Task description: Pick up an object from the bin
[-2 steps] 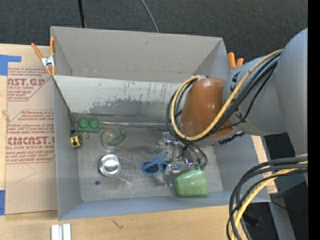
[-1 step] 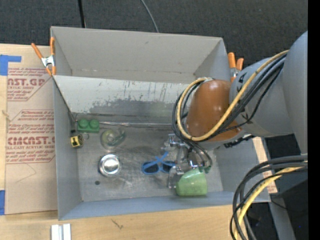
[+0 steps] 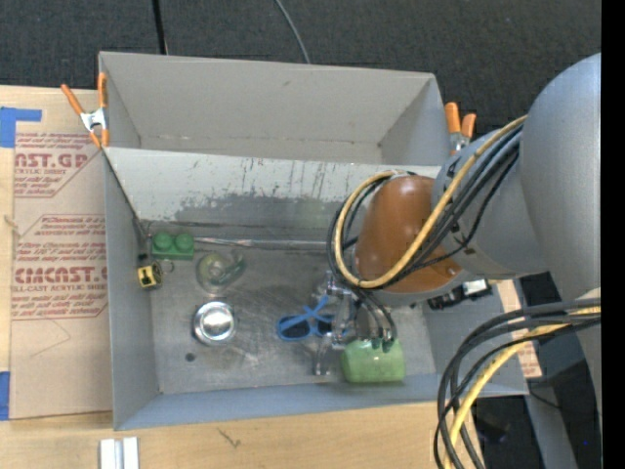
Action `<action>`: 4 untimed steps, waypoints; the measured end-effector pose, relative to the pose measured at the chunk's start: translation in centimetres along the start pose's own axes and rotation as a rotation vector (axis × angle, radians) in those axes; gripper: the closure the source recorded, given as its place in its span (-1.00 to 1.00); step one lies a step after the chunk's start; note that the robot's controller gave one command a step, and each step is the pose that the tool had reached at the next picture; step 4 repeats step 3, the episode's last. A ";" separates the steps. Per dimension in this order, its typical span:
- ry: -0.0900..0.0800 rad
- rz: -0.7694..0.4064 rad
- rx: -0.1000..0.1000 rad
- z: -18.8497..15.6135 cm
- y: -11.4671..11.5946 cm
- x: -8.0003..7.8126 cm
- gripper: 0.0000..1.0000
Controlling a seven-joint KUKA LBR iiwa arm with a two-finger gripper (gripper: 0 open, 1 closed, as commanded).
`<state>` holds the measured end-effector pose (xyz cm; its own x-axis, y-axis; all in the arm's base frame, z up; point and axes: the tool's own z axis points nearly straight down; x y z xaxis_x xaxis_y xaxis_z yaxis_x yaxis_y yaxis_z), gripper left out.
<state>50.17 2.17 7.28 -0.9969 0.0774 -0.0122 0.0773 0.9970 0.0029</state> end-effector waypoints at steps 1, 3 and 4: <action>0.006 -0.001 0.001 -0.1 0.1 -0.2 -1.00; 0.004 -0.002 0.001 -10.8 0.2 -0.5 1.00; 0.004 -0.002 0.001 -10.8 0.2 -0.5 1.00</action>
Offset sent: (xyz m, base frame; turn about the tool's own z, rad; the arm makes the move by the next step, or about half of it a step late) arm 0.0000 0.0000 0.0000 0.0000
